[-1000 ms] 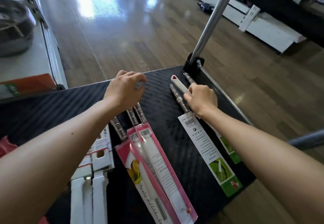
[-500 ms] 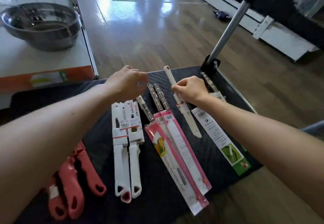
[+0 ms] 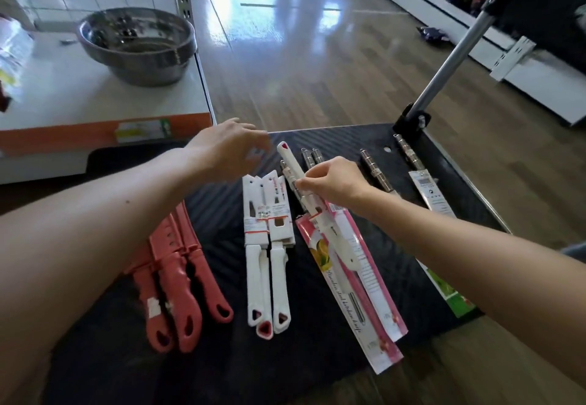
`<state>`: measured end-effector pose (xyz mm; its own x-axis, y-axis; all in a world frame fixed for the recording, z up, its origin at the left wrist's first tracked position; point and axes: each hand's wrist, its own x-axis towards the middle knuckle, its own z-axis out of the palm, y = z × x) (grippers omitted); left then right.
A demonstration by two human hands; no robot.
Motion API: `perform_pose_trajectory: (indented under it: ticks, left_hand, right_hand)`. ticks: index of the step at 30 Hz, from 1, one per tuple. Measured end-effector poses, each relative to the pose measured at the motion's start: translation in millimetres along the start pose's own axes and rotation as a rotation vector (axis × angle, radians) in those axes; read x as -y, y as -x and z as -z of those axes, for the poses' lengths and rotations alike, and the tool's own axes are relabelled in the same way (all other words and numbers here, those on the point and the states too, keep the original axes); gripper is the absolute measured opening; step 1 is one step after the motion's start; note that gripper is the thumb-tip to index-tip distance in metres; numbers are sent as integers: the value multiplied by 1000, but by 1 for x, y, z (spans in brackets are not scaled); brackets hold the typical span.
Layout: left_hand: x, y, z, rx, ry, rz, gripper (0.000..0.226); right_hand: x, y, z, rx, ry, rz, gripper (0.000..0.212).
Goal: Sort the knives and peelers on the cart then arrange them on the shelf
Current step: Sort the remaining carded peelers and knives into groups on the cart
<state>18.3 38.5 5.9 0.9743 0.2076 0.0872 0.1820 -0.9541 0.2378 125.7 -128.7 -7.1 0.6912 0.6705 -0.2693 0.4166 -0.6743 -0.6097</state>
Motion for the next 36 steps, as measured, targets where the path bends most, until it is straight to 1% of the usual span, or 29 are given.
perform_pose_trajectory:
  ticks: [3, 5, 6, 8, 10, 12, 15, 16, 18, 22, 25, 27, 31, 34, 36]
  left_hand:
    - [4, 4, 2, -63, -13, -36, 30]
    - [6, 6, 1, -40, -25, -36, 34]
    - [7, 7, 0, -16, -17, -21, 35]
    - [9, 9, -1, 41, 39, 23, 32]
    - [11, 11, 0, 114, 93, 65, 24]
    - [12, 14, 2, 168, 112, 98, 20]
    - [12, 18, 2, 187, 123, 130, 21]
    - [11, 19, 2, 187, 126, 137, 21]
    - [9, 19, 2, 192, 129, 150, 22]
    - [5, 18, 1, 216, 125, 157, 23]
    - [6, 19, 0, 239, 98, 150, 25]
    - [10, 20, 0, 234, 84, 155, 26]
    - [17, 25, -2, 212, 60, 155, 31]
    - [24, 29, -5, 243, 18, 158, 34]
    - [27, 31, -6, 268, -10, 155, 34]
  right_hand:
    - [3, 2, -4, 58, 54, 56, 19]
    - [5, 5, -6, 86, 113, 114, 17]
    - [5, 7, -8, 96, 167, 173, 17]
    - [4, 9, -11, 104, 331, 346, 20]
    - [3, 11, -12, 142, 508, 521, 21]
    - [3, 15, -12, 173, 645, 746, 22]
    - [-4, 18, -19, 59, 806, 1161, 17]
    - [-8, 17, -23, 28, 853, 1269, 15]
    - [-8, 20, -31, 14, 893, 1412, 13]
    - [-7, 22, -39, 41, 869, 1544, 19]
    - [-5, 22, -40, 72, 889, 1584, 25]
    - [-4, 22, -39, 91, 893, 1603, 26]
    - [-5, 24, -38, 93, 873, 1634, 38]
    - [-11, 25, -39, 117, 876, 1689, 28]
    - [-14, 26, -39, 127, 877, 1720, 25]
